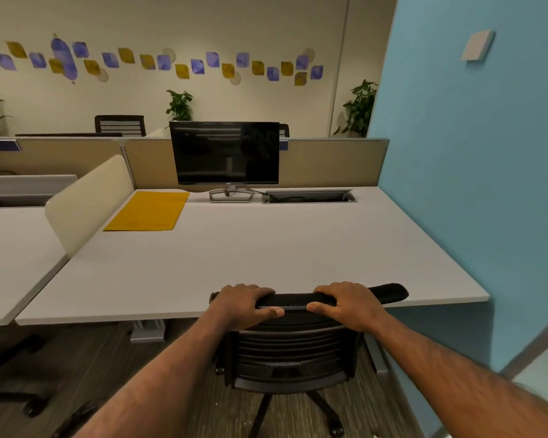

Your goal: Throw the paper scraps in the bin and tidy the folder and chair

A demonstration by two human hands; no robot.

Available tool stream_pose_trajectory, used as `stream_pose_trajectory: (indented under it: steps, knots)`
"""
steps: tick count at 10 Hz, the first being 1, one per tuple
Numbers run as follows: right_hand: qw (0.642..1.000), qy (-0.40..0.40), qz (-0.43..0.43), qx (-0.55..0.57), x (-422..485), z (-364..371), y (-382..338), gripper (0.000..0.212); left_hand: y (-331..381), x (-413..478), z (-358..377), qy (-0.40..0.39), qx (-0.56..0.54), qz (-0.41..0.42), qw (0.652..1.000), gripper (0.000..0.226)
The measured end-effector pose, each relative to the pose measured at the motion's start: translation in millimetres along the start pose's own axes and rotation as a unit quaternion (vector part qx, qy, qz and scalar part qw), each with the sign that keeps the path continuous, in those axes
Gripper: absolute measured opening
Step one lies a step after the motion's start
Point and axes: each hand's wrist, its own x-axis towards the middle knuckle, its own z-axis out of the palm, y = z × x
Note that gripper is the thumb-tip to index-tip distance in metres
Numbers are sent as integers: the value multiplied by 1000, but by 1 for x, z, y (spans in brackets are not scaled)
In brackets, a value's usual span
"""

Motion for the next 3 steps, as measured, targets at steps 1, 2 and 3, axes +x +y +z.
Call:
stream_pose_trajectory:
  steps: [1, 2, 3]
  knots:
    - [1000, -9, 29, 7, -3, -5, -5, 80, 4, -2, -5, -1, -14, -13, 1000, 74]
    - [998, -24, 51, -29, -4, -11, -12, 84, 4, -3, -11, -1, 8, -14, 1000, 73]
    - [996, -3, 78, -43, -2, -23, -19, 87, -1, -3, -29, 11, 40, -7, 999, 71]
